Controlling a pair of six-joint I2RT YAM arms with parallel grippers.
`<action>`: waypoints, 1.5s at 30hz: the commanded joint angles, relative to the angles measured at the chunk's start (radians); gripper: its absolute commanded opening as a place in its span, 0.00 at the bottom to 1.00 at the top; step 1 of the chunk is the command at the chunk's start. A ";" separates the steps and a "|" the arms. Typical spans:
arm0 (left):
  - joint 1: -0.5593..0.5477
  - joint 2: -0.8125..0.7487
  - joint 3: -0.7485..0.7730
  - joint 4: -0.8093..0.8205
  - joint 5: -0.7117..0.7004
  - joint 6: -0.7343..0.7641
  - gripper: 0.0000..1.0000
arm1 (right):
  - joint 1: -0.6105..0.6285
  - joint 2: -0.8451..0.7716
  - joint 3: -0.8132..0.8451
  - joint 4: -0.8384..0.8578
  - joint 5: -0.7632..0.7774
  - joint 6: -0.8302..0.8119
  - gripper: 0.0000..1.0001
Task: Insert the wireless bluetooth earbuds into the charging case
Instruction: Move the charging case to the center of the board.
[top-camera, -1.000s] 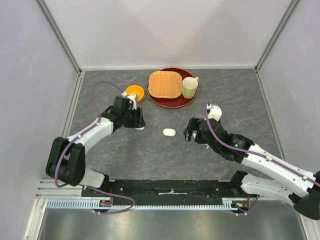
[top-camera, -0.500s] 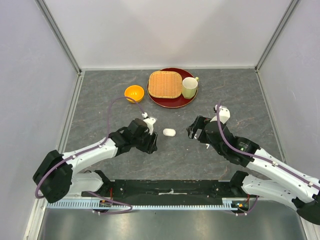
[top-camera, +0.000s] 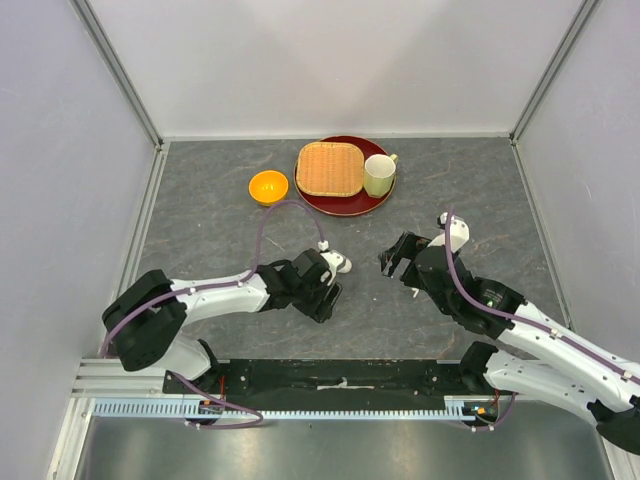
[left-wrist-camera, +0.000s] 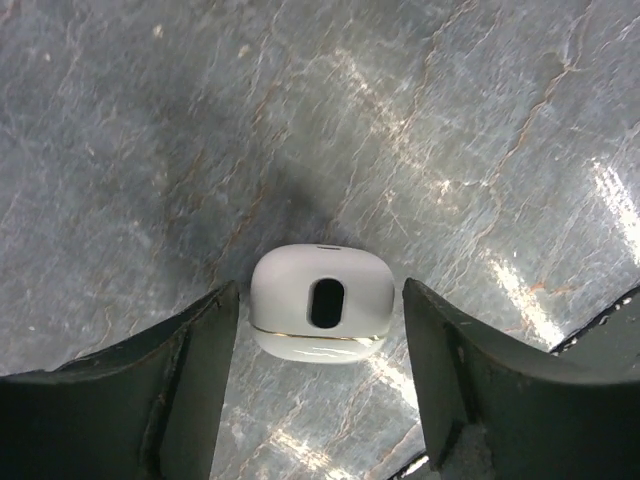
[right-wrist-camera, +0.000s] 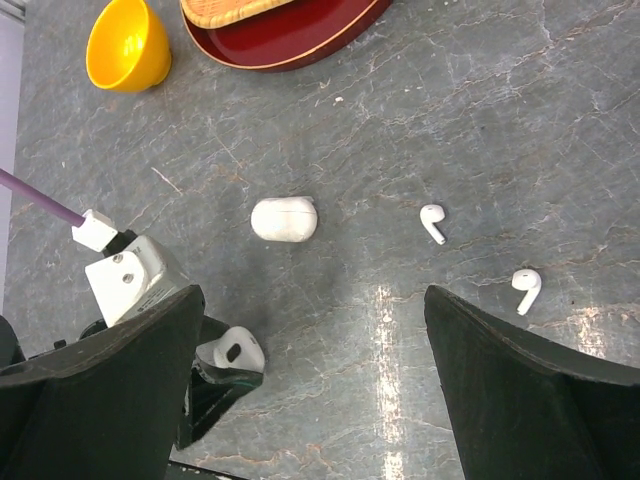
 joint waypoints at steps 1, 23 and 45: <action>-0.016 0.024 0.069 0.002 -0.063 0.013 0.82 | -0.003 -0.011 -0.006 0.014 0.032 0.012 0.98; -0.062 -0.085 0.045 -0.196 -0.209 -0.691 0.87 | -0.006 -0.008 -0.021 0.017 0.035 -0.002 0.98; -0.106 0.077 0.125 -0.214 -0.352 -0.846 0.87 | -0.012 -0.035 -0.038 0.009 0.027 -0.006 0.98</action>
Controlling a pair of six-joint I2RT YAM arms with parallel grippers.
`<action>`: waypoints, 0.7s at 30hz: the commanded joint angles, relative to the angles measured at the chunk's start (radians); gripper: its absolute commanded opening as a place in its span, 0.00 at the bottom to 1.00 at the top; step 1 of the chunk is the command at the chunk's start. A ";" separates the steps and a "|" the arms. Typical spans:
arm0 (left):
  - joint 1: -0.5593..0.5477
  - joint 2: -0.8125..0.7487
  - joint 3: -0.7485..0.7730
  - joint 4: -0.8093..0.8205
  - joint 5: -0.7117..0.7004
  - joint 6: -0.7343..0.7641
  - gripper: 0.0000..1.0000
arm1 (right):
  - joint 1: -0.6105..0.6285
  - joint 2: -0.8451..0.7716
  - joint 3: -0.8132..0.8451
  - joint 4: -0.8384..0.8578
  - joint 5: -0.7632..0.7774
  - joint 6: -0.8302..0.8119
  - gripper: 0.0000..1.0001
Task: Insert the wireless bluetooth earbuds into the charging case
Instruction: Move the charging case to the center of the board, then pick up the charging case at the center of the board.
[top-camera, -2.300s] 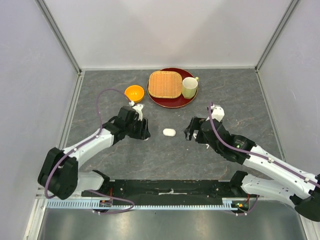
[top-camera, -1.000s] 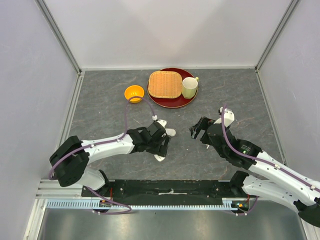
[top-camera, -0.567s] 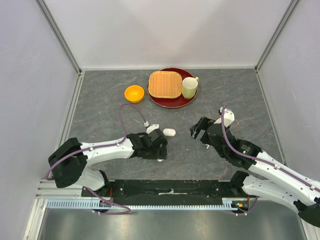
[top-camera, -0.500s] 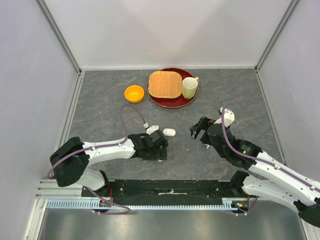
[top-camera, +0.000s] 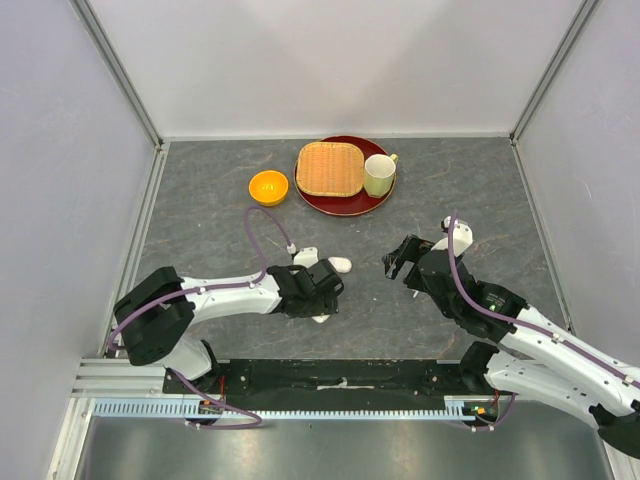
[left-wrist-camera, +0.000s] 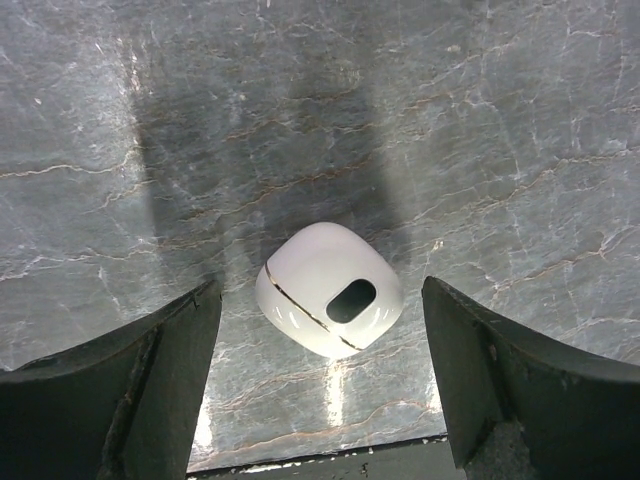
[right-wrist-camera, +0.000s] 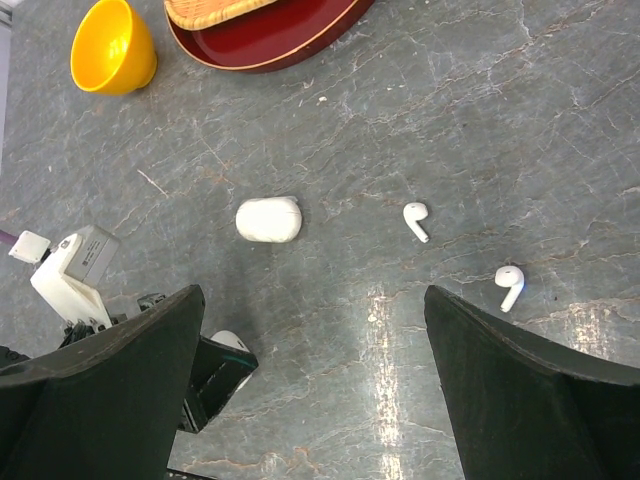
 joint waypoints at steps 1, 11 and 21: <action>-0.005 0.016 0.029 0.018 -0.049 -0.086 0.88 | -0.005 0.003 0.002 0.011 0.012 -0.006 0.98; 0.001 0.057 0.023 0.081 -0.003 -0.071 0.80 | -0.006 0.015 0.007 0.012 0.006 -0.012 0.98; 0.003 0.085 0.059 0.089 0.011 0.010 0.68 | -0.006 0.023 0.009 0.012 0.007 -0.012 0.98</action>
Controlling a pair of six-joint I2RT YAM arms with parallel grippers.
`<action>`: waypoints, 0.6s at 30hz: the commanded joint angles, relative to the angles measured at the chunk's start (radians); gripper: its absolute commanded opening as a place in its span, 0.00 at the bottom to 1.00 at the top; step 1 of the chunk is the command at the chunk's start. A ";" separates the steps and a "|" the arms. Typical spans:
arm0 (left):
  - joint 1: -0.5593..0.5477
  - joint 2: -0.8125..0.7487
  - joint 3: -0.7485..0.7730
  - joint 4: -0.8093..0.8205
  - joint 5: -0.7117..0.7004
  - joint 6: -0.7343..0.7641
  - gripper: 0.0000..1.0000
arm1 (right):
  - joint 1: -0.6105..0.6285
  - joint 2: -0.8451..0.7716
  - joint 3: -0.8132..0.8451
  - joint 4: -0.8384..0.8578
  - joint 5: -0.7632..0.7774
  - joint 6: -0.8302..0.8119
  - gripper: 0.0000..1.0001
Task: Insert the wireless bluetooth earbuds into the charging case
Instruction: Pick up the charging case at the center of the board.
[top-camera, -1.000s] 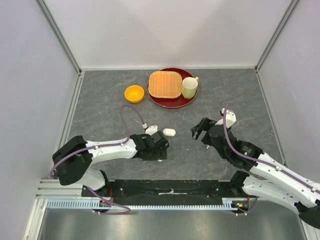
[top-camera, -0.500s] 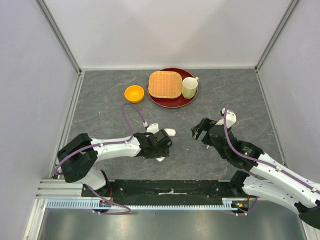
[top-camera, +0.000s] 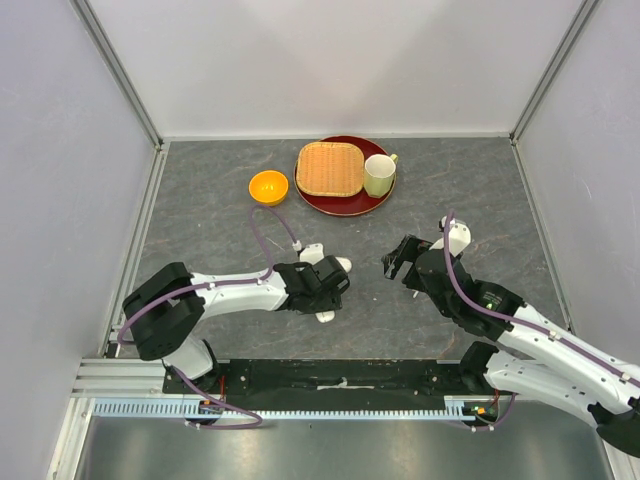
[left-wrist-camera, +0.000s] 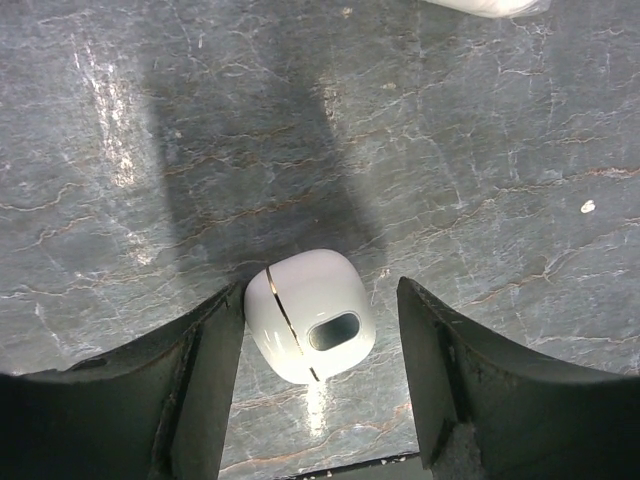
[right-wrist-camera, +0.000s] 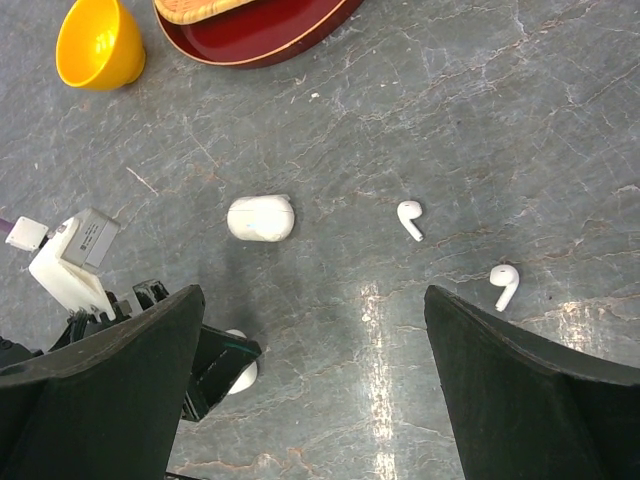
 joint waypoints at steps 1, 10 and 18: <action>0.001 0.028 0.024 0.033 0.008 0.051 0.67 | -0.003 0.007 0.009 0.012 0.010 -0.007 0.98; 0.001 0.039 0.059 0.028 -0.018 0.172 0.65 | -0.006 0.007 0.009 0.010 0.014 -0.006 0.98; -0.001 -0.045 0.007 0.017 -0.042 0.244 0.78 | -0.006 0.012 0.009 0.014 0.019 -0.004 0.98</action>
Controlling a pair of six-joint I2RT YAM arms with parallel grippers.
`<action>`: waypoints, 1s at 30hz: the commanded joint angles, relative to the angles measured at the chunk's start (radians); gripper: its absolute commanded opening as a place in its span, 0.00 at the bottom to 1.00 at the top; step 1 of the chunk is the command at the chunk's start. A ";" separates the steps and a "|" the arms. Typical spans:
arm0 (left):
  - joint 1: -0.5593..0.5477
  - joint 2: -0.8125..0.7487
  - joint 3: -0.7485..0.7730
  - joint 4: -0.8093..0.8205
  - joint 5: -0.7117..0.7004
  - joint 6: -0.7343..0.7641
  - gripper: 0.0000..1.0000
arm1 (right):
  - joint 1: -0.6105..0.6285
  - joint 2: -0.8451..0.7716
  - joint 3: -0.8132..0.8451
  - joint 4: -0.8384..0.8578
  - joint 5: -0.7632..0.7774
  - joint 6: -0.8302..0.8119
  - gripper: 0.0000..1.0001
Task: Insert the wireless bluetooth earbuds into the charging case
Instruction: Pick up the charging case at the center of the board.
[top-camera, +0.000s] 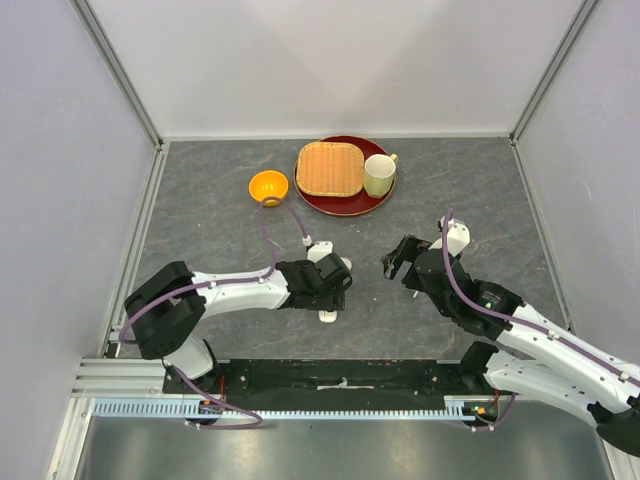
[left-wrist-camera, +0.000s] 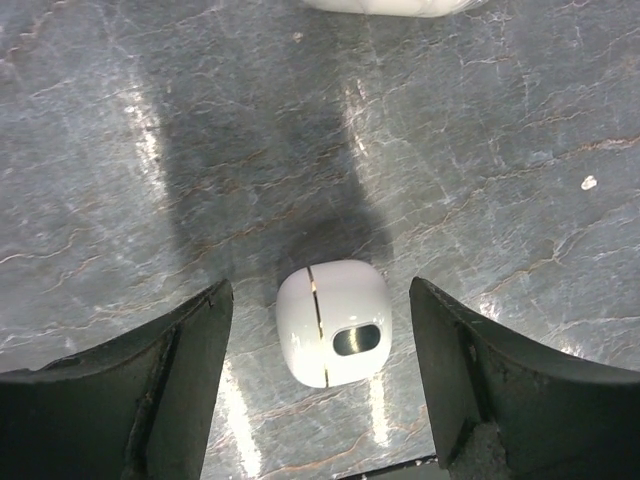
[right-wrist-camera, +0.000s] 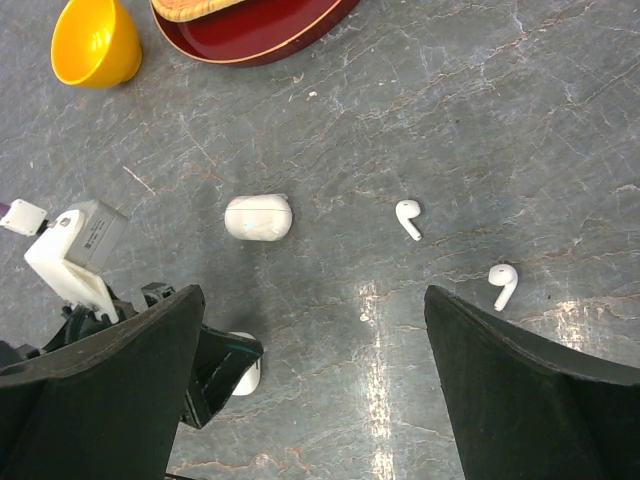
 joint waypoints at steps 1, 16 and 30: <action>-0.001 -0.084 -0.034 0.007 -0.041 0.076 0.78 | -0.004 0.007 0.009 0.014 0.018 -0.002 0.98; -0.021 -0.078 -0.068 0.058 -0.012 0.041 0.73 | -0.007 0.004 0.004 0.018 0.011 -0.002 0.98; -0.057 -0.050 -0.055 0.012 -0.022 0.004 0.74 | -0.007 0.018 0.007 0.026 0.000 -0.004 0.98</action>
